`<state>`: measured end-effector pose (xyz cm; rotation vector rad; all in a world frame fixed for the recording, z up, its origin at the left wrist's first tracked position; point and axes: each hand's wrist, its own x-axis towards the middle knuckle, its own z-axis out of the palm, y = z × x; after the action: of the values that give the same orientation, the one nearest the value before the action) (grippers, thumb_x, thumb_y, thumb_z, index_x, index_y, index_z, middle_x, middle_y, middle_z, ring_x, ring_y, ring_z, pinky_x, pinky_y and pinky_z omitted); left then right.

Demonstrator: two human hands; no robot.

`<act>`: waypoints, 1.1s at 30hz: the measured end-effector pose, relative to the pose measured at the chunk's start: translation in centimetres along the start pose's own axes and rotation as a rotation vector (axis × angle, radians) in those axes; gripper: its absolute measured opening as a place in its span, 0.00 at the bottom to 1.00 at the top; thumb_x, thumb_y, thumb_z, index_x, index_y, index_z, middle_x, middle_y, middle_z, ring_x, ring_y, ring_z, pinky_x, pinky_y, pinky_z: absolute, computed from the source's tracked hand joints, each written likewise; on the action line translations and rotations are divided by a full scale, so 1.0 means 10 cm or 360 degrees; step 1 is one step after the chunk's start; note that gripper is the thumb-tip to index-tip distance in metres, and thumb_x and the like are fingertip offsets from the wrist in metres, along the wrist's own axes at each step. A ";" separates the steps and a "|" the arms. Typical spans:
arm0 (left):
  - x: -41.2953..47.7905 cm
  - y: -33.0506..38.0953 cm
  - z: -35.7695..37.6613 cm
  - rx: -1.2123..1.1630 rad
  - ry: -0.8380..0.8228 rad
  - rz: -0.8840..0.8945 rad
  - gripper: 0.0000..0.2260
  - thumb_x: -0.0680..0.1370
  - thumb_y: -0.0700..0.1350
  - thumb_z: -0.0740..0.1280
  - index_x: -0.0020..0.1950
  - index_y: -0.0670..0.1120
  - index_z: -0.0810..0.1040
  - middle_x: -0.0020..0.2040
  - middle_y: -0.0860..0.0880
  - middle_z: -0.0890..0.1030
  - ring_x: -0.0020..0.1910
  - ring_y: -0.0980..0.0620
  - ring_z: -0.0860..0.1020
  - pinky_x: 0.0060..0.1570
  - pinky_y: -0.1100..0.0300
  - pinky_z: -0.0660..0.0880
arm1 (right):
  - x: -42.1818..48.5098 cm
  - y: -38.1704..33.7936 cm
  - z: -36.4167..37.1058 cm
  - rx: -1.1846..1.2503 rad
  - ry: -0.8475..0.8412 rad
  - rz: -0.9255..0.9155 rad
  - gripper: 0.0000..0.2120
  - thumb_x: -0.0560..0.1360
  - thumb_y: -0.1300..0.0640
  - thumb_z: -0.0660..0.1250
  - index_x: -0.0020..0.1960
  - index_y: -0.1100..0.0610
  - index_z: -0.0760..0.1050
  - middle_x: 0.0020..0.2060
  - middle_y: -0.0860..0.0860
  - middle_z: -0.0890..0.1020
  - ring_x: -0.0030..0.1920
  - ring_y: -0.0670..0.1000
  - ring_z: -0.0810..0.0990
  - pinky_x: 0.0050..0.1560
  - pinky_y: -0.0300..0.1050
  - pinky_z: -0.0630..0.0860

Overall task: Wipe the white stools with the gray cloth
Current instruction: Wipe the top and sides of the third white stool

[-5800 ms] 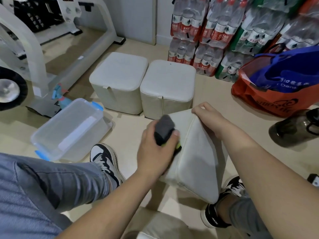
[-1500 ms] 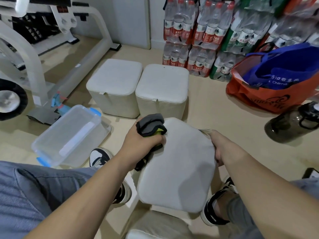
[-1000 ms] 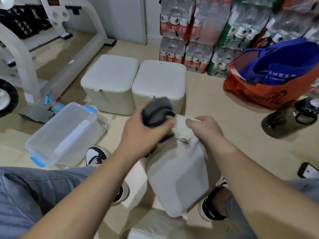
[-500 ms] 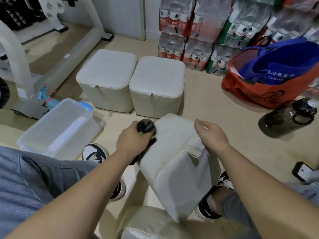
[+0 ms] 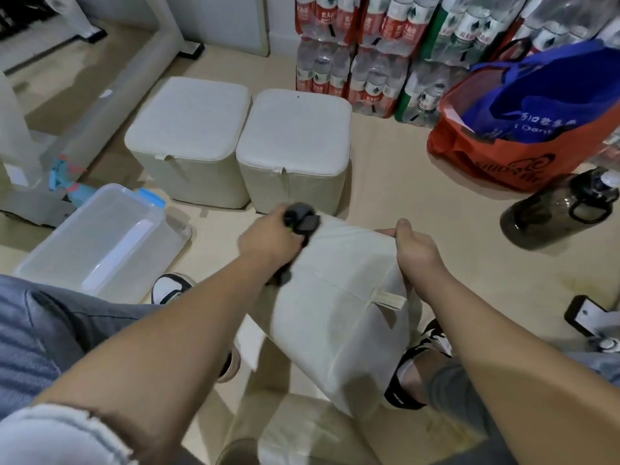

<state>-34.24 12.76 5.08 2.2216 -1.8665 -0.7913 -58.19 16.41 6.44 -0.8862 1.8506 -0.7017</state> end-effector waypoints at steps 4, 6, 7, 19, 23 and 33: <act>-0.08 -0.79 -0.35 0.0427 -0.0197 -0.0320 0.19 0.77 0.61 0.66 0.61 0.51 0.74 0.53 0.46 0.83 0.53 0.41 0.81 0.51 0.51 0.76 | -0.01 -0.12 0.08 -0.0035 0.0014 -0.0031 0.29 0.87 0.43 0.49 0.46 0.48 0.87 0.54 0.52 0.88 0.57 0.57 0.83 0.68 0.49 0.76; -0.18 -0.76 -0.53 0.0269 -0.0156 -0.0362 0.19 0.73 0.64 0.69 0.57 0.53 0.75 0.49 0.49 0.83 0.50 0.43 0.80 0.52 0.51 0.79 | -0.01 -0.22 0.14 -0.0111 -0.0016 -0.0021 0.31 0.85 0.40 0.46 0.50 0.49 0.87 0.57 0.53 0.87 0.59 0.59 0.82 0.70 0.52 0.75; -0.23 -0.60 -0.63 0.0144 -0.0070 -0.0282 0.19 0.72 0.66 0.69 0.56 0.56 0.76 0.50 0.51 0.83 0.51 0.44 0.80 0.52 0.52 0.78 | 0.00 -0.28 0.17 -0.0158 -0.0027 -0.0014 0.34 0.83 0.36 0.44 0.53 0.50 0.87 0.59 0.54 0.87 0.60 0.59 0.81 0.71 0.54 0.74; -0.48 -0.81 -0.34 0.0318 -0.0318 -0.0347 0.19 0.77 0.64 0.60 0.61 0.54 0.76 0.50 0.49 0.80 0.53 0.42 0.80 0.58 0.50 0.76 | -0.03 -0.32 0.22 -0.0192 -0.0268 -0.0199 0.22 0.84 0.48 0.55 0.59 0.56 0.85 0.54 0.52 0.85 0.57 0.55 0.82 0.60 0.45 0.76; -0.48 -1.23 -0.60 0.0611 -0.0352 -0.0554 0.26 0.75 0.65 0.63 0.64 0.49 0.77 0.52 0.47 0.81 0.53 0.43 0.79 0.60 0.47 0.77 | -0.03 -0.36 0.27 -0.0217 -0.0228 -0.0245 0.25 0.87 0.45 0.52 0.60 0.57 0.84 0.54 0.53 0.83 0.57 0.56 0.80 0.58 0.45 0.72; -0.87 0.52 -0.45 0.0506 -0.0241 0.0250 0.46 0.60 0.80 0.71 0.69 0.55 0.65 0.62 0.48 0.77 0.59 0.44 0.79 0.51 0.52 0.75 | 0.12 -0.38 0.15 0.0807 -0.0203 0.0160 0.19 0.86 0.45 0.59 0.54 0.59 0.81 0.50 0.55 0.82 0.53 0.57 0.80 0.54 0.50 0.79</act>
<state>-37.47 18.79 13.77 2.2006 -2.3524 -0.6941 -56.09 13.13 8.14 -0.4906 1.4922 -0.9699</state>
